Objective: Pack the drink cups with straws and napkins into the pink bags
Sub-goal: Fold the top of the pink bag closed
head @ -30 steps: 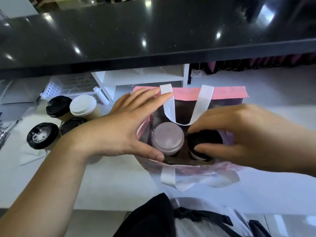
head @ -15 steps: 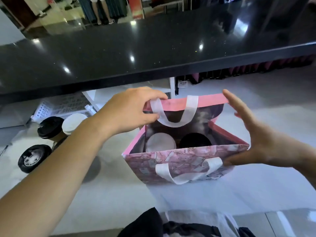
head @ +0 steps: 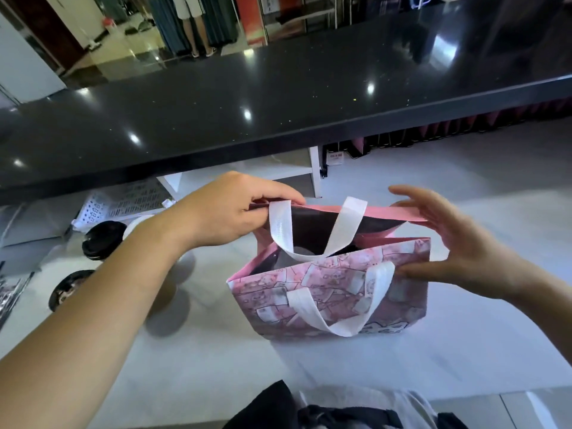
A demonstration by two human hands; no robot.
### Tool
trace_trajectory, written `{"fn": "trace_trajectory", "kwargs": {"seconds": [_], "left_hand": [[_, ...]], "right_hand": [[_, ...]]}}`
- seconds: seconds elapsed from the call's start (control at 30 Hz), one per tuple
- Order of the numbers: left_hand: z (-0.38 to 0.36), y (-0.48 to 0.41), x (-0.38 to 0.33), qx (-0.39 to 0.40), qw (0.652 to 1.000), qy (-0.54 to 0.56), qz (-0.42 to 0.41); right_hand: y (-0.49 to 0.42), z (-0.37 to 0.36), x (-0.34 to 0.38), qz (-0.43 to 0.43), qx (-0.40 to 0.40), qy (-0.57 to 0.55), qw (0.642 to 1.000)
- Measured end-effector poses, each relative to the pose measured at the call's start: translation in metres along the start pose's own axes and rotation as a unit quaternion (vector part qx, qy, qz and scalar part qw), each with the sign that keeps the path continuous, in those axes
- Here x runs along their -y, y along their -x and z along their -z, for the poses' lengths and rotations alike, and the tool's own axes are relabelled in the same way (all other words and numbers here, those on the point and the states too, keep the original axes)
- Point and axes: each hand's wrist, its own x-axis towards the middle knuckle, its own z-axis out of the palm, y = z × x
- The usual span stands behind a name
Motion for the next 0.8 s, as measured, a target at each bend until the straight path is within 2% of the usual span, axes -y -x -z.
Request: {"fn": "trace_trajectory", "kwargs": {"seconds": [0.2,0.3,0.37,0.57,0.7,0.8], "left_hand": [[-0.014,0.009,0.000,0.084,0.980,0.174,0.049],[-0.020,0.013,0.004,0.088,0.966,0.234,0.060],[-0.024,0.017,0.010,0.067,0.957,0.275,0.069],[-0.040,0.027,0.022,-0.086,0.923,0.348,0.137],[-0.045,0.034,0.014,-0.118,0.930,0.332,0.107],[-0.050,0.042,0.010,-0.112,0.924,0.357,0.077]], "right_hand": [[0.005,-0.015,-0.006,-0.002,-0.093,0.031,0.995],[0.006,-0.019,-0.006,-0.002,-0.111,0.048,0.993],[0.005,-0.021,-0.003,0.003,-0.115,0.048,0.992],[0.002,-0.029,-0.005,-0.003,-0.127,0.049,0.991],[0.003,-0.032,-0.007,-0.022,-0.138,0.059,0.989],[0.004,-0.033,-0.006,-0.031,-0.148,0.052,0.987]]}}
